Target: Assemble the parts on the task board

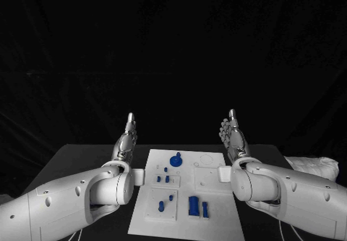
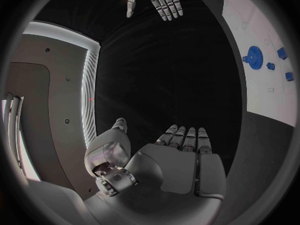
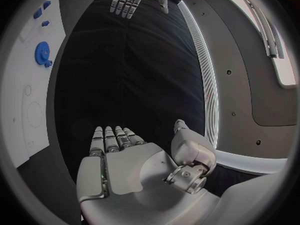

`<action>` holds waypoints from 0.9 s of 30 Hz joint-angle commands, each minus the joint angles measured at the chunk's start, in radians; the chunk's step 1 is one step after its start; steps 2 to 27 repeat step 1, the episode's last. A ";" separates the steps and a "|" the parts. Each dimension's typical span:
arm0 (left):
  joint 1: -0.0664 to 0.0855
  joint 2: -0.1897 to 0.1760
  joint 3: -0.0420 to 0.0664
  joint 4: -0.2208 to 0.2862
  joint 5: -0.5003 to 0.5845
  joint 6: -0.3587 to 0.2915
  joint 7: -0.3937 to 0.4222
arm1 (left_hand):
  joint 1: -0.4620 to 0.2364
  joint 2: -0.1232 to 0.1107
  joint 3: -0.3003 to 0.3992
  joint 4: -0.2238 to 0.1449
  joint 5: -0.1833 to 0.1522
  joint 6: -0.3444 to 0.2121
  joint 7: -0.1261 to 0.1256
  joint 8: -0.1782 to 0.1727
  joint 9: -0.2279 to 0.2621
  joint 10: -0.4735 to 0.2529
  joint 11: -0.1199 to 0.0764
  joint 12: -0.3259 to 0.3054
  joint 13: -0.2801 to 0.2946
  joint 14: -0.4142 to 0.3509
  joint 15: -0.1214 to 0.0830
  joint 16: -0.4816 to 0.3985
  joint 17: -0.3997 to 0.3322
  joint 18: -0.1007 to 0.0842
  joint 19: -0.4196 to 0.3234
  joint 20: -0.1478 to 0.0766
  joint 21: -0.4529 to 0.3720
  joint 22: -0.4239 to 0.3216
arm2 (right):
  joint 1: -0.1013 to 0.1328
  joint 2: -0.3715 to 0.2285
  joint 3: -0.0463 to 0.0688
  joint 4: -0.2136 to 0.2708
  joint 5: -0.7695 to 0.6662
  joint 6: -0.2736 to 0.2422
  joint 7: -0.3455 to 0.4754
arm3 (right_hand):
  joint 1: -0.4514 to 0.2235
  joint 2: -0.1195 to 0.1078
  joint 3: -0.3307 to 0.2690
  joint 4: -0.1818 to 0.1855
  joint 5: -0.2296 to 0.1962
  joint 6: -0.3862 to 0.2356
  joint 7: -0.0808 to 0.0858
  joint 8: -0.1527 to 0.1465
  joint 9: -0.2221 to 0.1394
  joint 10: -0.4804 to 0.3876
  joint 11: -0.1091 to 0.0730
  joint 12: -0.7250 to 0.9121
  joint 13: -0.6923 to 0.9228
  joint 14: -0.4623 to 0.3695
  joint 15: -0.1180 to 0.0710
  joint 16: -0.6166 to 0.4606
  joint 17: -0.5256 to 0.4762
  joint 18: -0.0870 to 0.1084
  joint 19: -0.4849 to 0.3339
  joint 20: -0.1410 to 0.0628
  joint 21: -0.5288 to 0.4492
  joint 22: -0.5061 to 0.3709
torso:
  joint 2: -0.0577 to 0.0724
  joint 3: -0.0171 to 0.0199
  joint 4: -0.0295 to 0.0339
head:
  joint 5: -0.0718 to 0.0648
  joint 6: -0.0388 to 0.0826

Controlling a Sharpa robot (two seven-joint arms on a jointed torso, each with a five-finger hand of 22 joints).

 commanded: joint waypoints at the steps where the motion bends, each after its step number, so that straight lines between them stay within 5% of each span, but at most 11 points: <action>1: 0.000 0.002 0.001 0.001 0.001 -0.006 0.005 | -0.047 0.000 -0.001 -0.007 -0.005 -0.046 0.000 -0.007 -0.025 -0.009 0.000 -0.006 -0.001 0.000 -0.009 -0.004 -0.001 -0.015 0.000 -0.007 -0.004 -0.025 | 0.000 0.001 0.001 0.000 -0.004 0.002 0.004 | -0.022 0.001 0.000 -0.004 -0.005 -0.003 0.000 -0.003 -0.001 0.000 0.009 -0.006 -0.002 0.000 -0.005 -0.003 -0.001 -0.006 0.000 -0.005 -0.005 -0.001 | 0.000 -0.0001 0.0000 | 0.000 0.000; 27: 0.000 0.002 0.001 0.001 0.001 -0.006 0.005 | -0.047 0.000 -0.001 -0.007 -0.005 -0.046 0.000 -0.007 -0.025 -0.009 0.000 -0.006 -0.001 0.000 -0.009 -0.004 -0.001 -0.015 0.000 -0.007 -0.004 -0.025 | 0.000 0.001 0.001 0.000 -0.004 0.002 0.004 | -0.022 0.001 0.000 -0.004 -0.005 -0.003 0.000 -0.003 -0.001 0.000 0.009 -0.006 -0.002 0.000 -0.005 -0.003 -0.001 -0.006 0.000 -0.005 -0.005 -0.001 | 0.000 -0.0001 0.0000 | 0.000 0.000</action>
